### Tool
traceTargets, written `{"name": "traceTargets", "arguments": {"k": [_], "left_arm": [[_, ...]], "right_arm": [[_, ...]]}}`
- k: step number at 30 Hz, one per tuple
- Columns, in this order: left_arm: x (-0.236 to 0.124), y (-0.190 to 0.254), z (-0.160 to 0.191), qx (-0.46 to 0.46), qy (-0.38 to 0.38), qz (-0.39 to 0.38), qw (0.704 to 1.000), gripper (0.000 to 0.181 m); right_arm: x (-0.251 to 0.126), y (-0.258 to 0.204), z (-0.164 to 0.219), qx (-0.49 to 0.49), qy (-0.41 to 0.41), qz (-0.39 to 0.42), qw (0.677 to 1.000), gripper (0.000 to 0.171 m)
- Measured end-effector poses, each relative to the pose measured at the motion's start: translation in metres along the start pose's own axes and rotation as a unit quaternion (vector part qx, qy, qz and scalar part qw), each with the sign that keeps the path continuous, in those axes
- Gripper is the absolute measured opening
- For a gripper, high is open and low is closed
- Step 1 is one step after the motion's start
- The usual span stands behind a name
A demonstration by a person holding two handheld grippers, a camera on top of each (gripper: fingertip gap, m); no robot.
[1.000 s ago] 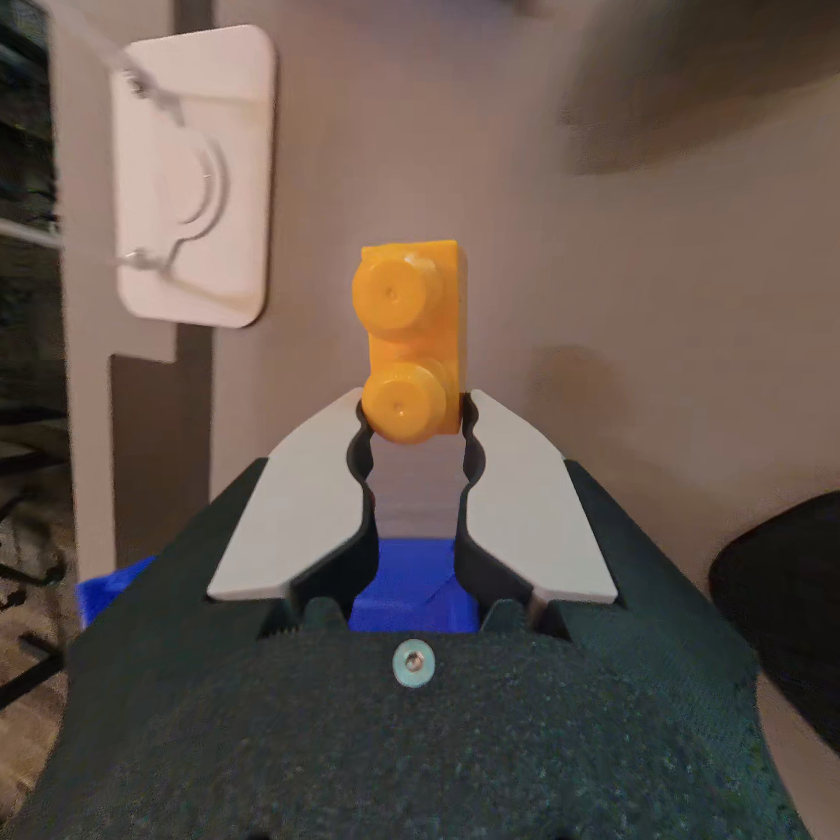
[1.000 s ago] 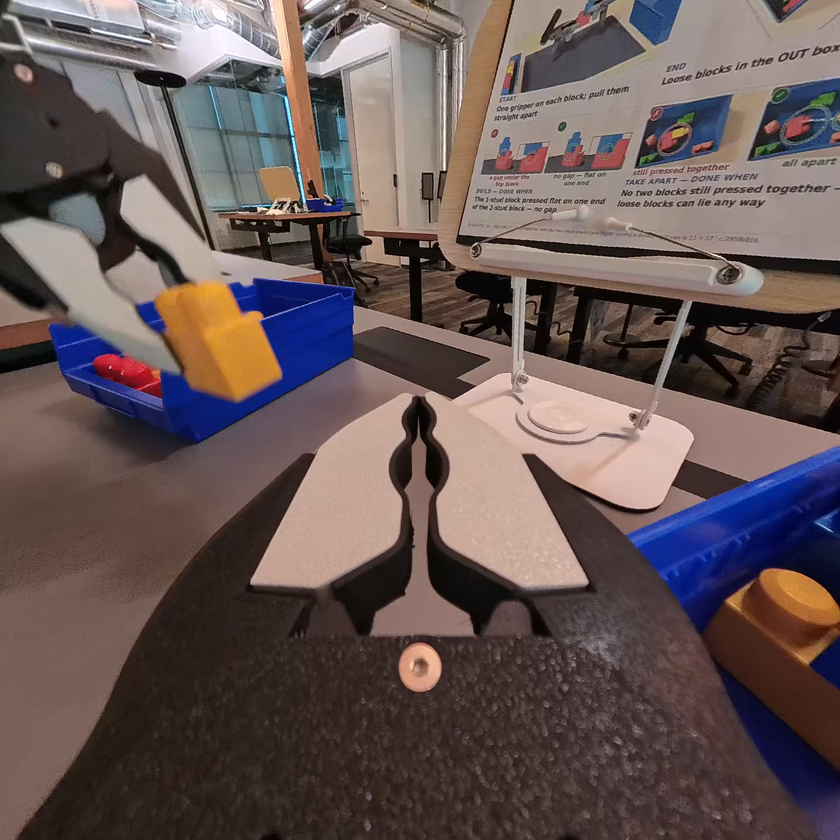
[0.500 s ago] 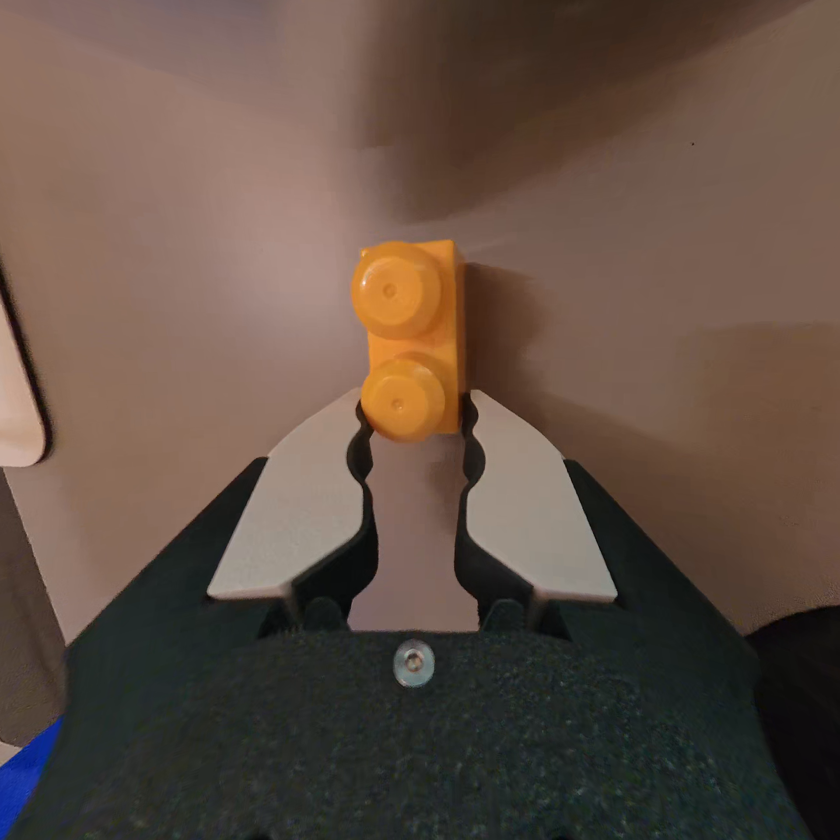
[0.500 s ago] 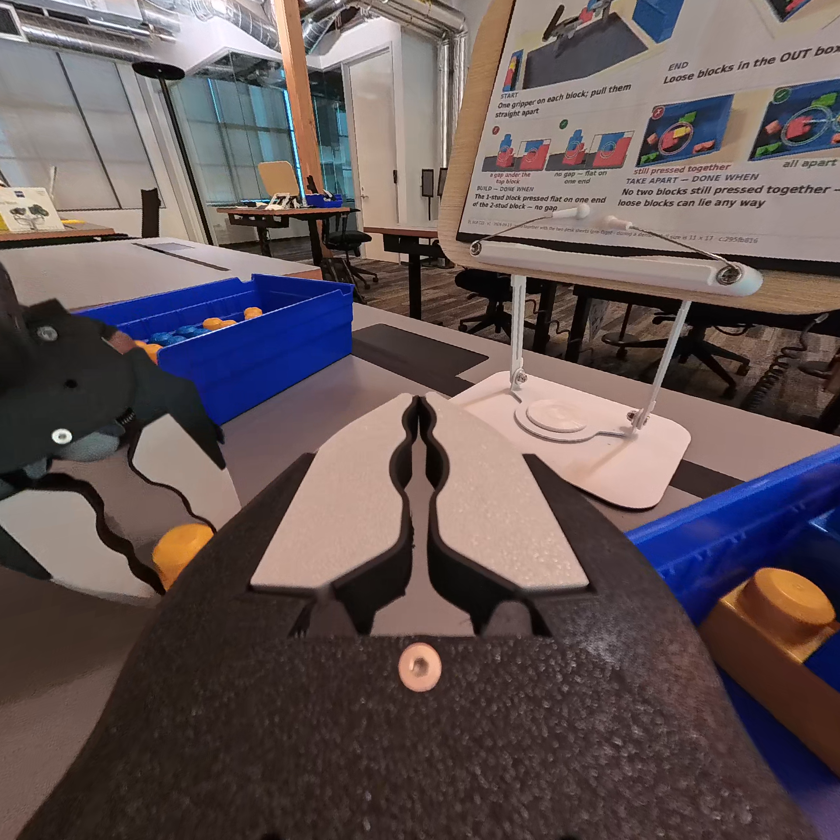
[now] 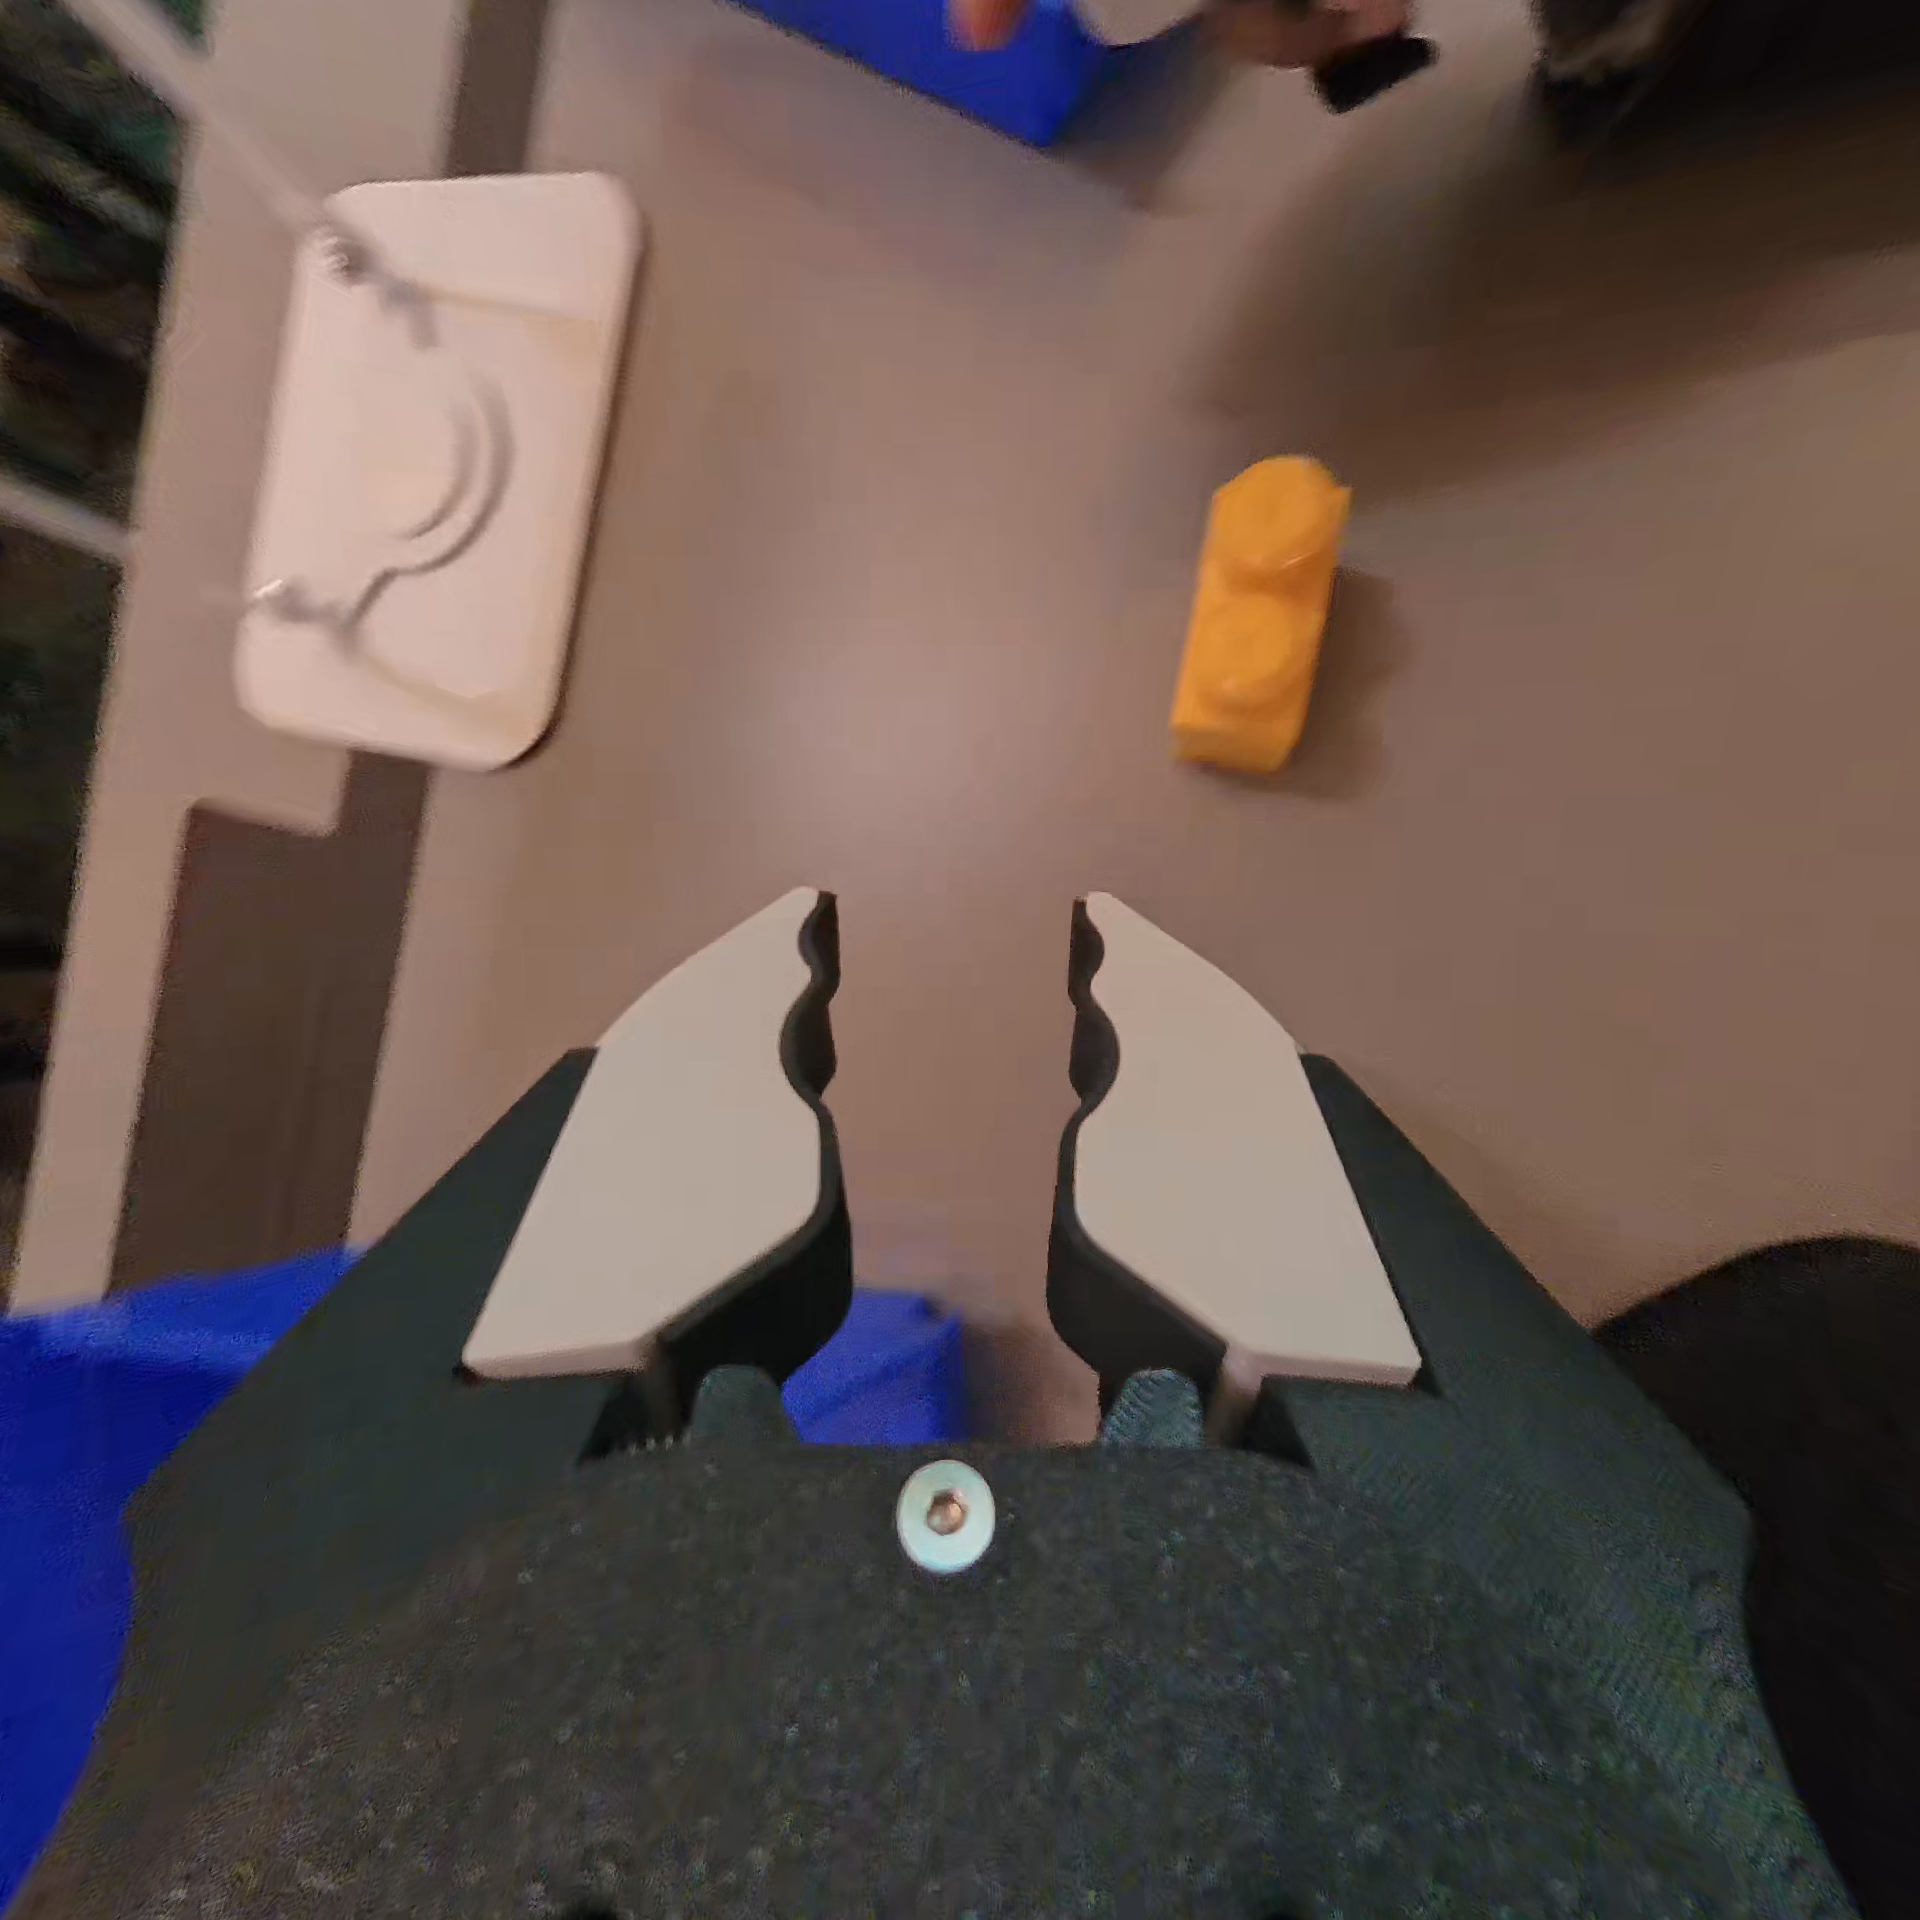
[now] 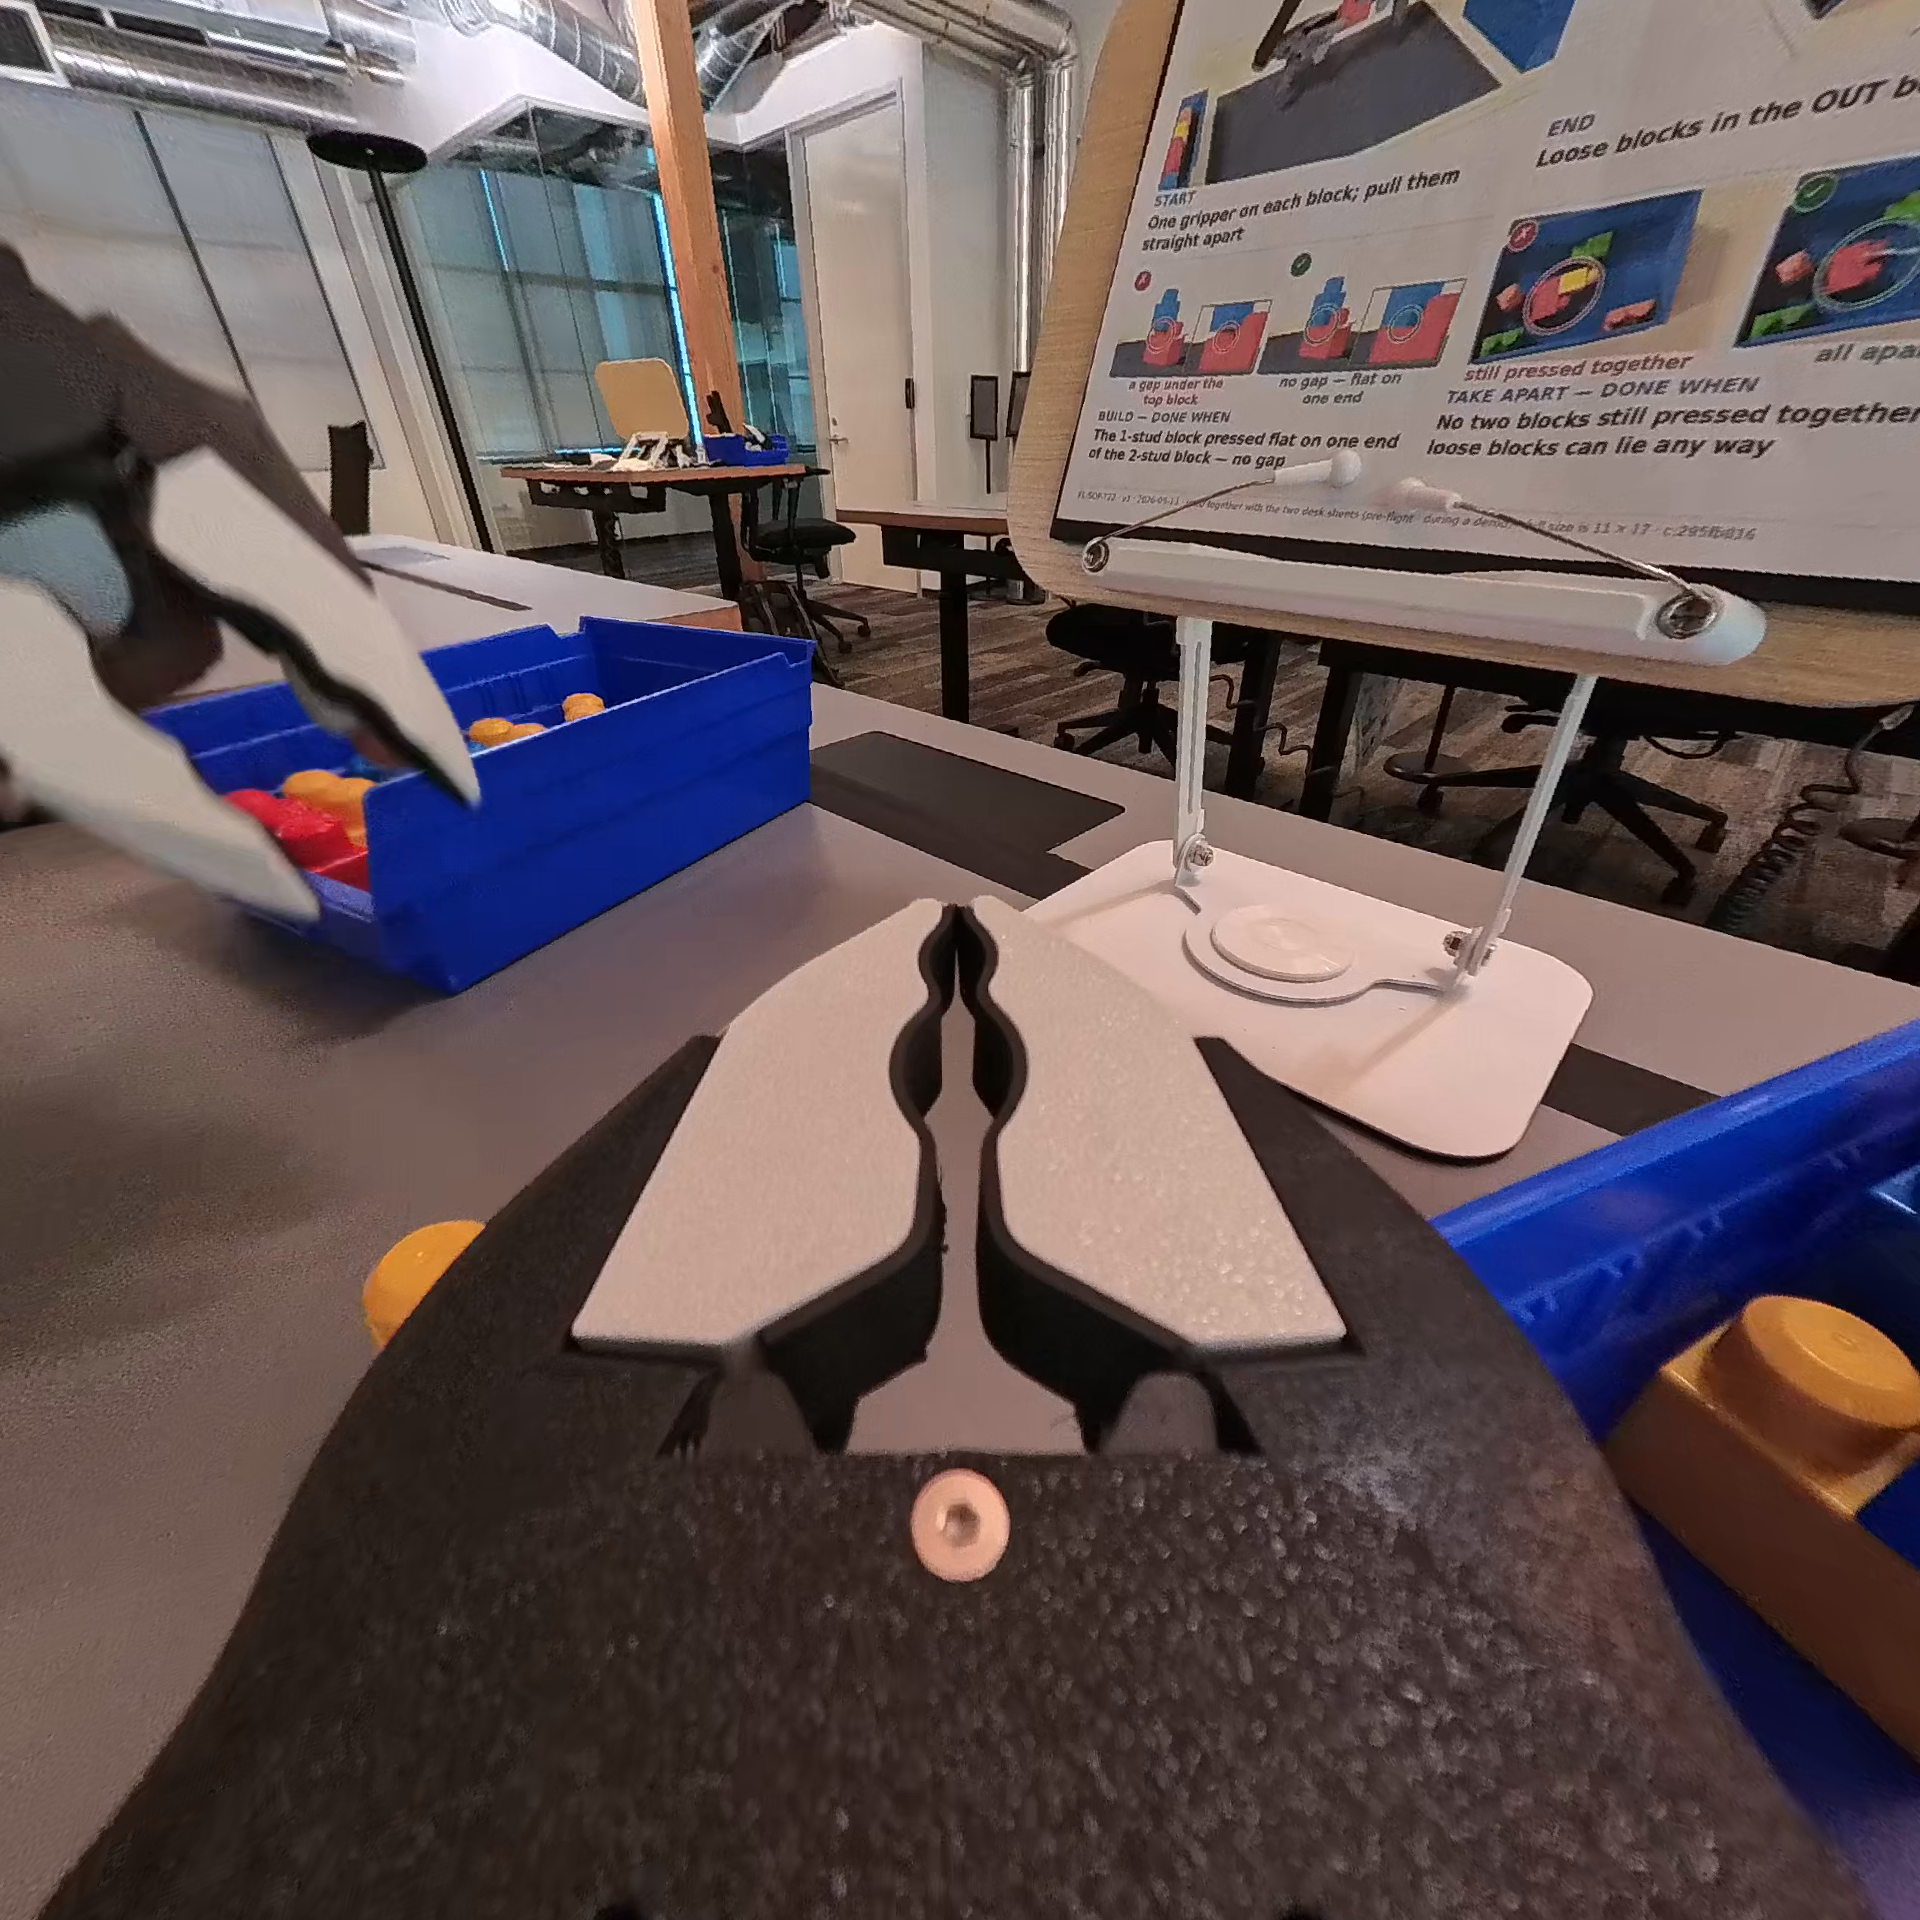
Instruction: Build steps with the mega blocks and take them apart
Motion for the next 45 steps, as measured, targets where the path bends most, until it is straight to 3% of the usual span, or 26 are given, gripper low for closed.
{"name": "traceTargets", "arguments": {"k": [1, 5, 9, 16, 24, 32, 39, 42, 45], "left_arm": [[-0.014, -0.013, 0.009, -0.012, -0.002, -0.017, 1.000, 0.041], [-0.060, -0.052, 0.056, -0.049, -0.044, -0.051, 0.997, 0.042], [-0.078, -0.065, 0.114, -0.056, -0.141, -0.020, 0.988, 0.042], [-0.059, -0.059, 0.188, -0.092, -0.257, 0.058, 0.960, 0.044], [-0.037, -0.057, 0.209, -0.085, -0.289, 0.079, 0.950, 0.032], [-0.058, -0.076, 0.174, -0.076, -0.229, 0.009, 0.970, 0.029], [-0.104, -0.079, 0.088, -0.054, -0.124, -0.058, 0.989, 0.029], [-0.098, -0.054, 0.047, -0.019, -0.104, -0.027, 0.994, 0.029], [-0.070, -0.023, 0.020, 0.024, -0.119, 0.005, 0.993, 0.029]], "right_arm": [[0.000, 0.000, 0.000, 0.000, -0.001, 0.000, 1.000, 0.000], [0.002, -0.001, 0.003, -0.001, -0.007, -0.003, 1.000, 0.000], [0.003, -0.003, 0.006, -0.006, -0.014, -0.004, 1.000, 0.000], [0.003, -0.003, 0.009, -0.008, -0.019, -0.001, 1.000, 0.000], [0.004, -0.003, 0.010, -0.009, -0.021, -0.003, 1.000, 0.000], [0.004, -0.002, 0.010, -0.009, -0.020, -0.003, 1.000, 0.000], [0.004, -0.002, 0.011, -0.011, -0.021, -0.001, 1.000, 0.000], [0.004, -0.003, 0.011, -0.013, -0.022, -0.001, 1.000, 0.000], [0.003, -0.004, 0.010, -0.016, -0.020, -0.003, 1.000, 0.000]]}}
Point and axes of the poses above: each gripper's, where its closed fingertips meet, x out along the fingers, z out of its underside, y = z × x across the jaws, the point moved 7 cm from there along -x, back along the fingers, and after that the axes turned 6 degrees about -z, right-handed, at the moved point
